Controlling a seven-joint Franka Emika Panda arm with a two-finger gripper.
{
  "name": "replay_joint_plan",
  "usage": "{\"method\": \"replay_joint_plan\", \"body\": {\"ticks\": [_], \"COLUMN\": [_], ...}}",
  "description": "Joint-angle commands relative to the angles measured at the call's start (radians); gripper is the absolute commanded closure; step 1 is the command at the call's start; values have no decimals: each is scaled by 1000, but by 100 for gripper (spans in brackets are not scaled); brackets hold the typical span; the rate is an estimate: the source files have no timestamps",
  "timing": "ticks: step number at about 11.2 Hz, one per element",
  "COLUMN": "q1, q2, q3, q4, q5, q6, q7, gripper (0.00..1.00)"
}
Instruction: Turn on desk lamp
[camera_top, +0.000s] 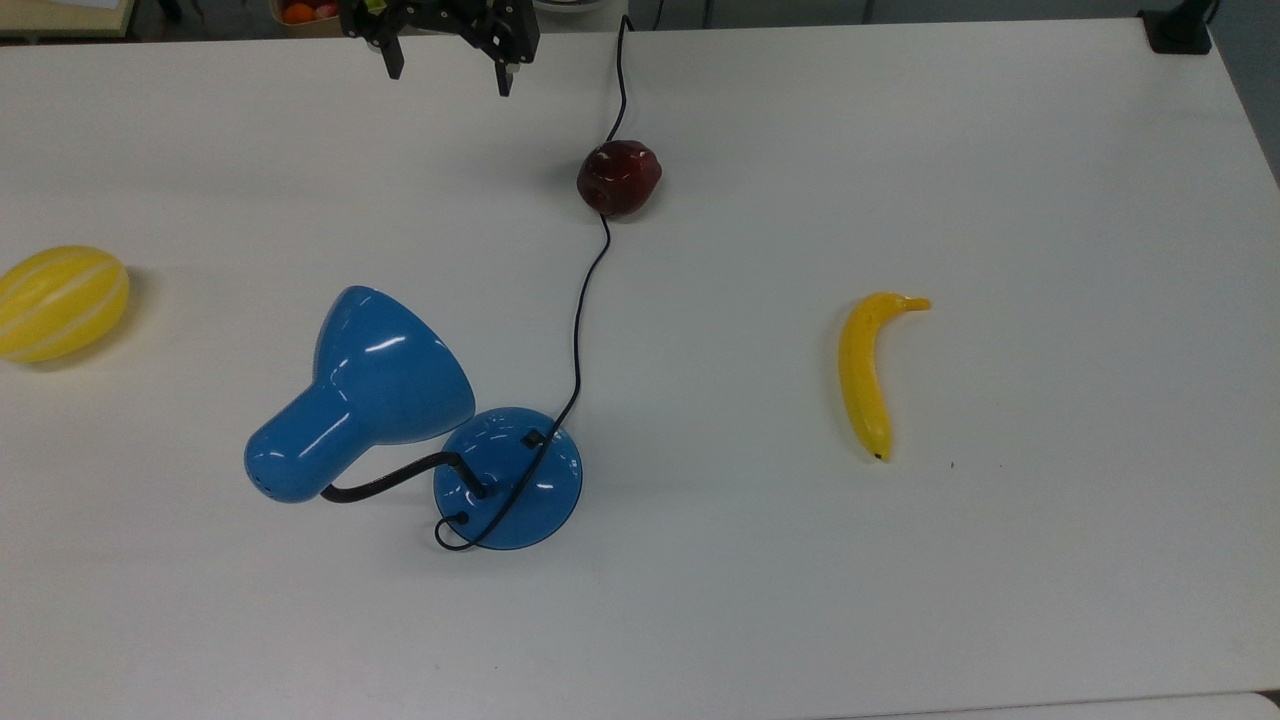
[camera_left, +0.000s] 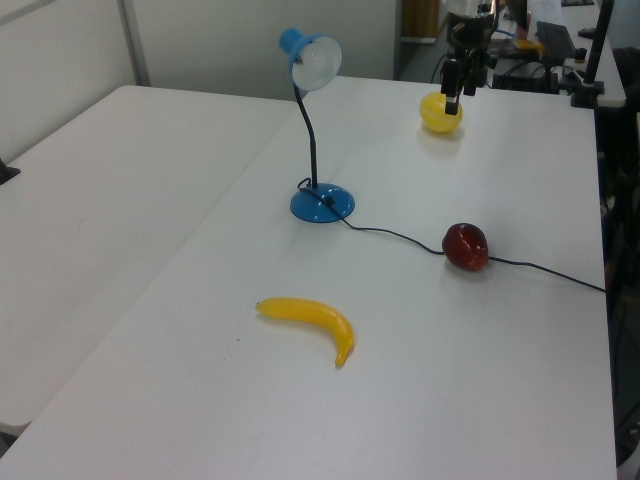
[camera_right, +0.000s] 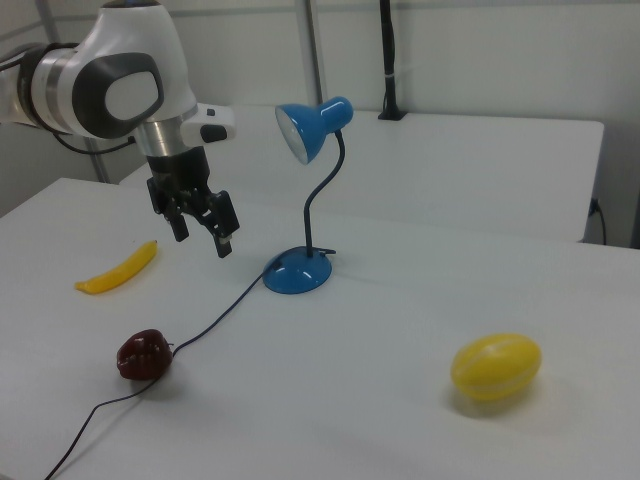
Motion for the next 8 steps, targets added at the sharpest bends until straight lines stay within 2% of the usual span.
{"method": "replay_joint_plan", "body": {"ticks": [1, 4, 5, 8], "q1": [1, 1, 1, 4], "q2": [35, 61, 67, 117], "q3": [3, 3, 3, 3], "q4": [37, 39, 39, 41], "q5": [5, 20, 23, 40], "q6": [11, 52, 77, 172], "q7": [-20, -39, -39, -25], "gripper": [16, 84, 98, 100]}}
